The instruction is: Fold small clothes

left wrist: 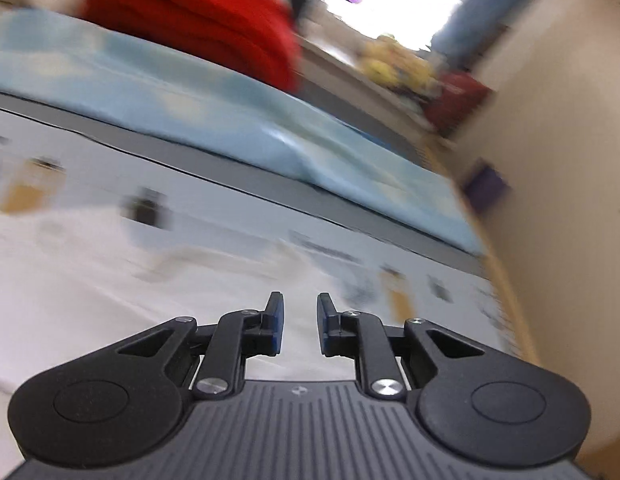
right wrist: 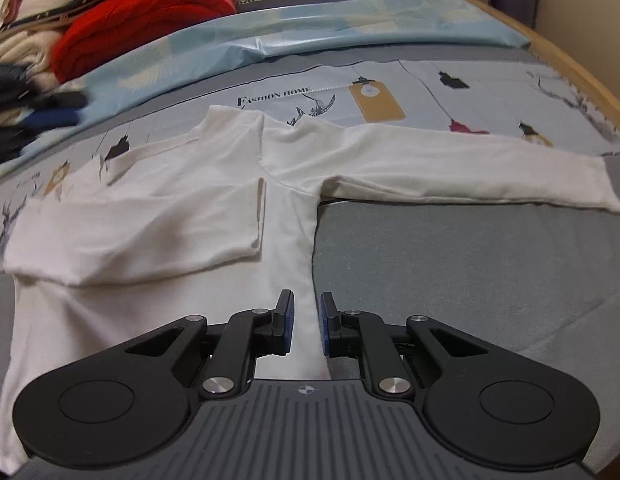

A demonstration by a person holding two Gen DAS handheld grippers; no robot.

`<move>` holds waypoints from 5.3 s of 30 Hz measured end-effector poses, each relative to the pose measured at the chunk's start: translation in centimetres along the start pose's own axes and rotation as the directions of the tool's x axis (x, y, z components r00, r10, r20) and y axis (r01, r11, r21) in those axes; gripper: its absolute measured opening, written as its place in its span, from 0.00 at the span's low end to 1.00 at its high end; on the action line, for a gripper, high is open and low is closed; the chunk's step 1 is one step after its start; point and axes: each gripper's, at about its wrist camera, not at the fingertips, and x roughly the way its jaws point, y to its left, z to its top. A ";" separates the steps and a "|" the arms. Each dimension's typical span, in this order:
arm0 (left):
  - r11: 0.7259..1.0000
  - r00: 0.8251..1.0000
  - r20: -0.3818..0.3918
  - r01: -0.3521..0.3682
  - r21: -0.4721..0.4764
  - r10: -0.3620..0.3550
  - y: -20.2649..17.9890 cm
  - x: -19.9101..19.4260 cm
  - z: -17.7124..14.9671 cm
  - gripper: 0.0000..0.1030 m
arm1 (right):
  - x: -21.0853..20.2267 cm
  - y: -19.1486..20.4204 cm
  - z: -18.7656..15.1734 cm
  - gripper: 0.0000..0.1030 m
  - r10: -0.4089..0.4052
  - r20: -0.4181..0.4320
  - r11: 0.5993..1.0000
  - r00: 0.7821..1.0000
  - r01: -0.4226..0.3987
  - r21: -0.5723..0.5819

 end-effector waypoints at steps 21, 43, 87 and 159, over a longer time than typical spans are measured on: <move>0.883 0.886 -0.071 -0.463 -0.071 0.459 21.4 -8.1 5.4 0.18 | 11.2 6.6 5.0 0.00 -0.001 0.043 0.999 0.999 -0.001 0.037; 0.953 0.910 -0.291 -0.264 0.147 0.297 18.4 0.9 -0.2 0.18 | 7.9 -1.0 9.3 0.00 0.096 0.344 0.982 0.934 -0.146 0.121; 0.947 0.946 -0.212 -0.187 0.263 0.245 1.6 1.3 -0.1 0.40 | 7.6 -28.8 2.8 0.42 -0.324 0.110 0.582 0.940 0.107 0.806; 0.903 0.879 -0.224 -0.431 0.005 0.421 18.2 1.3 2.5 0.09 | 14.6 -1.4 5.8 0.38 0.165 -0.052 0.799 0.985 -0.103 0.592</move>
